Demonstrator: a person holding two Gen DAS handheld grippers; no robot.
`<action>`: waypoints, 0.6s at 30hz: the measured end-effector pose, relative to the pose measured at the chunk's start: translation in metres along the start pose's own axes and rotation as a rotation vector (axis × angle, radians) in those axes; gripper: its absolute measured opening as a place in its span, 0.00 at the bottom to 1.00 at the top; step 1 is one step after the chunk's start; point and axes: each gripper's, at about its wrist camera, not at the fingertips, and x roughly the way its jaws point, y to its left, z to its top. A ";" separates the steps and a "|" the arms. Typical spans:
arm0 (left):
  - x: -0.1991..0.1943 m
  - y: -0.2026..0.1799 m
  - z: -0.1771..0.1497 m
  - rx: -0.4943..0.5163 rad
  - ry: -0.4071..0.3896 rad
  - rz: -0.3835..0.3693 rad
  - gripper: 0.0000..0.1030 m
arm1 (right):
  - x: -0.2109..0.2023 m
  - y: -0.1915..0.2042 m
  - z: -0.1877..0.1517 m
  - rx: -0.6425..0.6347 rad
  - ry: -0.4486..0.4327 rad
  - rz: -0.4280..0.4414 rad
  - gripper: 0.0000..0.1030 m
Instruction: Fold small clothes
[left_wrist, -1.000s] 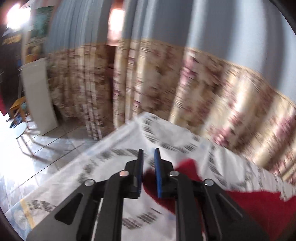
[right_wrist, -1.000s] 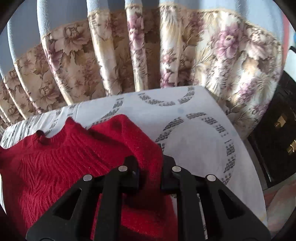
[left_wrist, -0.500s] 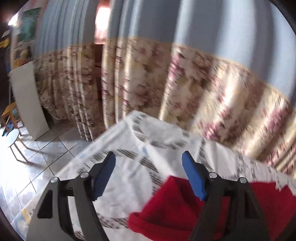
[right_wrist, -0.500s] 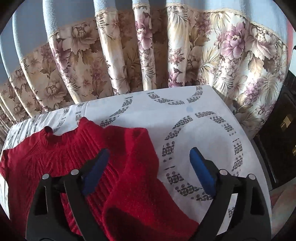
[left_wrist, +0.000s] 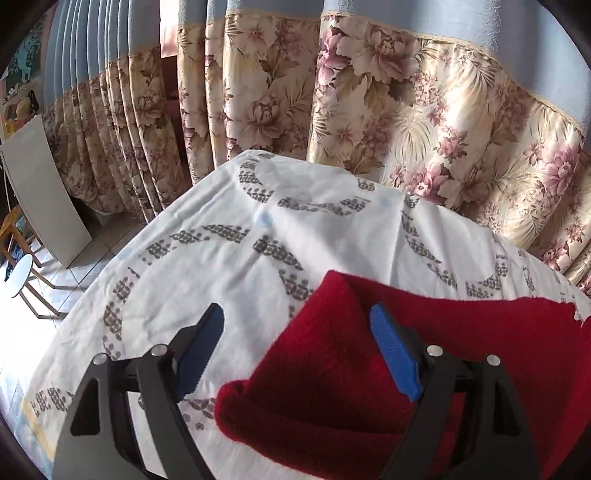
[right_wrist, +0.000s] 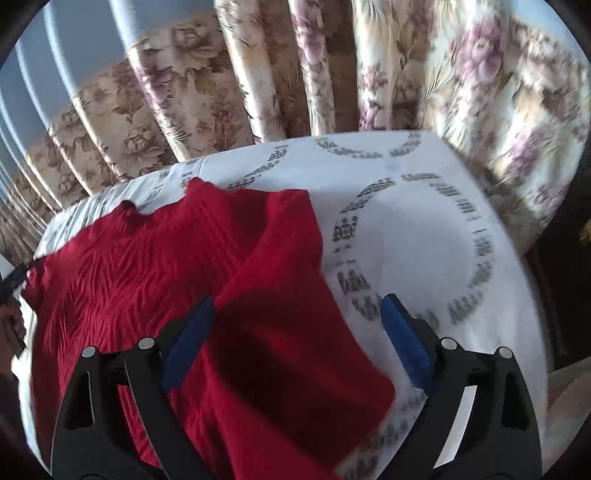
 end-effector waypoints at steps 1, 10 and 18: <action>-0.001 0.000 -0.001 0.001 -0.002 -0.001 0.79 | -0.003 0.004 -0.005 -0.013 0.000 -0.003 0.89; -0.009 -0.006 -0.013 0.036 0.000 -0.017 0.80 | 0.008 0.009 -0.051 -0.098 0.070 -0.079 0.36; -0.010 -0.004 -0.018 0.034 0.003 -0.009 0.80 | -0.025 -0.025 -0.043 -0.020 0.007 0.075 0.26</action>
